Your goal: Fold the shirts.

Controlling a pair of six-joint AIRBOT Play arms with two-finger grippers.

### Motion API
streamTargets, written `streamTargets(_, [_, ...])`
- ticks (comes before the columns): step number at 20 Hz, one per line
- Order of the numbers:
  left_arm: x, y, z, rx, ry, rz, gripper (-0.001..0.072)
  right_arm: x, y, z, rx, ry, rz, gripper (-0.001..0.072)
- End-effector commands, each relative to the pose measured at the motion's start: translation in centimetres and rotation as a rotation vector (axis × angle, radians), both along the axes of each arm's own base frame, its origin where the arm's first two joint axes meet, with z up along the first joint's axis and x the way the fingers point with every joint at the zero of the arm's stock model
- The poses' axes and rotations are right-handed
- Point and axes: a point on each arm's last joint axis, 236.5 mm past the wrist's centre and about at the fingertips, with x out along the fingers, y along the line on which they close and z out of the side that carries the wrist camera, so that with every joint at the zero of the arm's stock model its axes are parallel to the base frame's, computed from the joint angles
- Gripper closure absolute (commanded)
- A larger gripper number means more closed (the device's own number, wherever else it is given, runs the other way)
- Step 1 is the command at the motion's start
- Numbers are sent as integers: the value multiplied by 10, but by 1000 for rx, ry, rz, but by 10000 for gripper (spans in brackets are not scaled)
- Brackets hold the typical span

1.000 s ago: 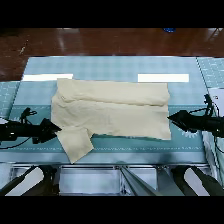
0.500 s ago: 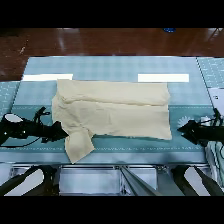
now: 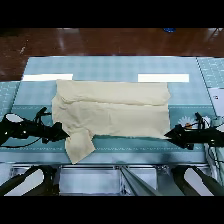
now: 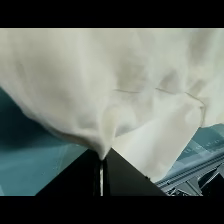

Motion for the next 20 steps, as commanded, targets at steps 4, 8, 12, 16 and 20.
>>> streamTargets(4, [17,4,11,3,-44,-3,680,64,11,1,2,-153,-23,536])
streamTargets(8, [65,15,50,19,-162,-9,680,94,21,38,-12,-272,147,694])
streamTargets(12, [131,29,103,43,-323,79,680,140,8,90,-62,-409,174,694])
streamTargets(16, [190,28,118,51,-386,66,680,188,1,108,-27,-459,144,694])
streamTargets(20, [251,14,109,29,-374,41,679,228,-6,97,6,-460,150,694])
